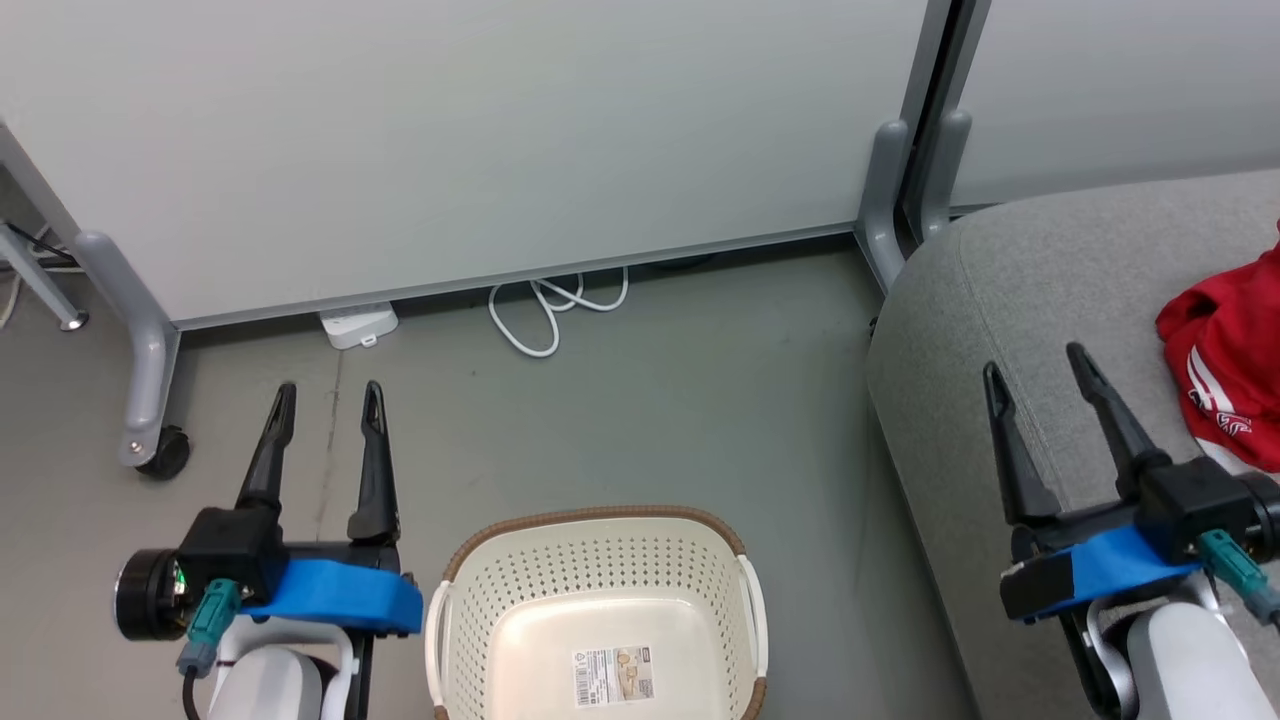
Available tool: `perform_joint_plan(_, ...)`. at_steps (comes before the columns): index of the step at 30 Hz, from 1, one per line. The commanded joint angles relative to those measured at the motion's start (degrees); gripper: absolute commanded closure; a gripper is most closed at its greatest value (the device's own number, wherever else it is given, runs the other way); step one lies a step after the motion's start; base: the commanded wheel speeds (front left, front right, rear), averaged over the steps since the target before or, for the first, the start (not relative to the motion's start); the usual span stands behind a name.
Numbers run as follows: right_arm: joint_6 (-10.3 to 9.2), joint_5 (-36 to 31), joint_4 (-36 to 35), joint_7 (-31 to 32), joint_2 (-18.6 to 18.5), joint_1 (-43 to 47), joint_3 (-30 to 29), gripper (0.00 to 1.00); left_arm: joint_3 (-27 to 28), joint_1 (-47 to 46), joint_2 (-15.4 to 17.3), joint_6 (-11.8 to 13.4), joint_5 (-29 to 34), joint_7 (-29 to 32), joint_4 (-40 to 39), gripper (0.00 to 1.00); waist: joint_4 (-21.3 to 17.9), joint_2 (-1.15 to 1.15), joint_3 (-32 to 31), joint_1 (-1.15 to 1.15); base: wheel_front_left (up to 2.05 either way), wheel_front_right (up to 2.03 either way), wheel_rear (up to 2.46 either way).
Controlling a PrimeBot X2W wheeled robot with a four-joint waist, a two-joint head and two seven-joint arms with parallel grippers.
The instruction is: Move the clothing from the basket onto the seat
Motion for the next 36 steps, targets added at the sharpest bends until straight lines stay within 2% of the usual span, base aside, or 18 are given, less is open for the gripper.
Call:
perform_joint_plan(1,0.01,0.2,0.6,-0.2,0.4,2.1,-0.5,0.00,1.0,1.6,-0.5,-0.9,0.6,-0.1,0.4,0.00,0.7,0.00,-1.4,0.01,0.00,0.00,0.00)
perform_joint_plan(14,0.01,1.4,2.6,-0.2,2.6,7.7,-2.0,0.00,4.5,6.4,-2.9,-4.0,2.9,-0.1,1.8,0.00,1.1,0.00,-4.2,0.01,0.00,0.00,0.00)
perform_joint_plan(36,0.01,2.0,3.8,-0.2,3.7,10.2,-3.0,0.00,5.2,8.3,-3.6,-5.0,4.4,-0.1,3.1,0.00,1.5,0.00,-5.8,0.01,0.00,0.00,0.00)
